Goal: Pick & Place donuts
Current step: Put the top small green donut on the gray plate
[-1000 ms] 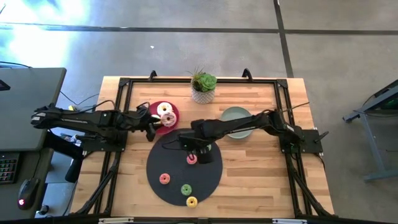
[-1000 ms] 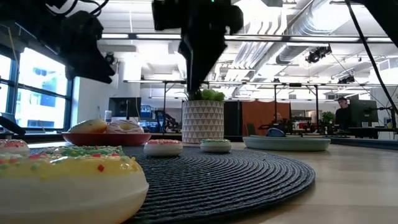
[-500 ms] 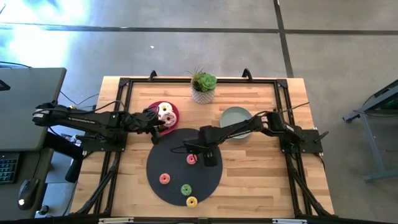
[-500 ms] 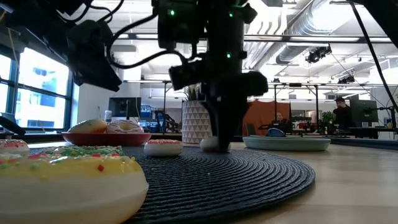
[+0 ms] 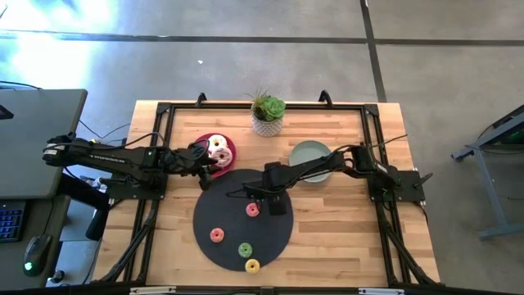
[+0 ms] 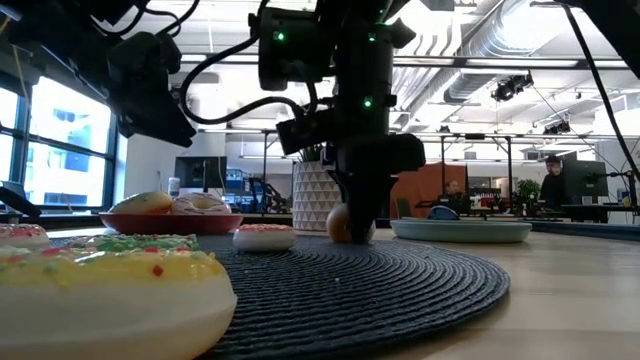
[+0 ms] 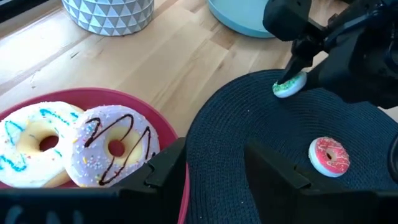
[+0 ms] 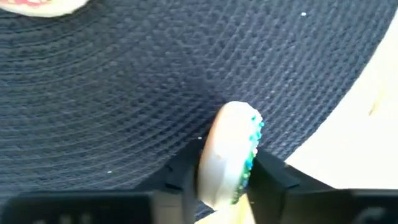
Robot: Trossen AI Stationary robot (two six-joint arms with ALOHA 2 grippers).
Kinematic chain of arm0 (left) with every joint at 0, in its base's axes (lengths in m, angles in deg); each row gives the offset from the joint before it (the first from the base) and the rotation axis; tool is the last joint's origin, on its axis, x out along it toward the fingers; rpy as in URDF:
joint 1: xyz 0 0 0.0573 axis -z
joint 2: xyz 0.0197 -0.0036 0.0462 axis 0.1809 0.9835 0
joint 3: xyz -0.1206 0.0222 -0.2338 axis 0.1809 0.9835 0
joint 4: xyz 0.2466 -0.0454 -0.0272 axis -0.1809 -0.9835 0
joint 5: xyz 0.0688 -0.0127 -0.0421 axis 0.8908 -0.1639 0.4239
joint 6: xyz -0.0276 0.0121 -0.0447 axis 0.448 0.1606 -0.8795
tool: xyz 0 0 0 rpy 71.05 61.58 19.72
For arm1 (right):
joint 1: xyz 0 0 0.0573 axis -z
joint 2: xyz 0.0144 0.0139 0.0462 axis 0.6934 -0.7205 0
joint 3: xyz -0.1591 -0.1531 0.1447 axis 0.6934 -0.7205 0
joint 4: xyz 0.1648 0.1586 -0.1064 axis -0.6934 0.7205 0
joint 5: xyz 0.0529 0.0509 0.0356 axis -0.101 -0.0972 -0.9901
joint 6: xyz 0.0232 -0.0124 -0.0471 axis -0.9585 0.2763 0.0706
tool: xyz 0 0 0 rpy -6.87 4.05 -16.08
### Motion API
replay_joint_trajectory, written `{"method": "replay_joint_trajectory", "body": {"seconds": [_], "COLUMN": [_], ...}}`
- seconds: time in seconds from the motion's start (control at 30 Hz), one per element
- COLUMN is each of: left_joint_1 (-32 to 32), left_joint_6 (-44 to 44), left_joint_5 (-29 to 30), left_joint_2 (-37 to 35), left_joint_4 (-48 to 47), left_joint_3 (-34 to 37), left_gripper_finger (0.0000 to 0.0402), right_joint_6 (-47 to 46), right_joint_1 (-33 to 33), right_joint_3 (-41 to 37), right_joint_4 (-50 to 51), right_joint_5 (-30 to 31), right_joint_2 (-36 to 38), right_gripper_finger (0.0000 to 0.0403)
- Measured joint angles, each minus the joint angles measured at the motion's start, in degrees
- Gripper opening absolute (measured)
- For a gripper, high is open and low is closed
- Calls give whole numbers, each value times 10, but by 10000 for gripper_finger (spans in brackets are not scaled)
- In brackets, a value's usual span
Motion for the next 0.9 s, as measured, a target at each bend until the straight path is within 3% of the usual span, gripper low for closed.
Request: {"method": "replay_joint_trajectory", "body": {"seconds": [0.2,0.53,0.73,0.9], "left_joint_1": [0,0,0,0], "left_joint_6": [0,-2,-2,-2], "left_joint_5": [0,0,0,0], "left_joint_2": [0,0,0,0], "left_joint_4": [0,7,7,8], "left_joint_3": [0,0,0,0], "left_gripper_finger": [154,154,154,154], "right_joint_6": [-31,-137,-131,-114], "right_joint_1": [1,29,81,131], "right_joint_3": [-2,-15,-157,-280], "right_joint_4": [56,211,161,73], "right_joint_5": [28,240,183,147], "right_joint_2": [32,143,215,272], "right_gripper_finger": [12,25,7,17]}}
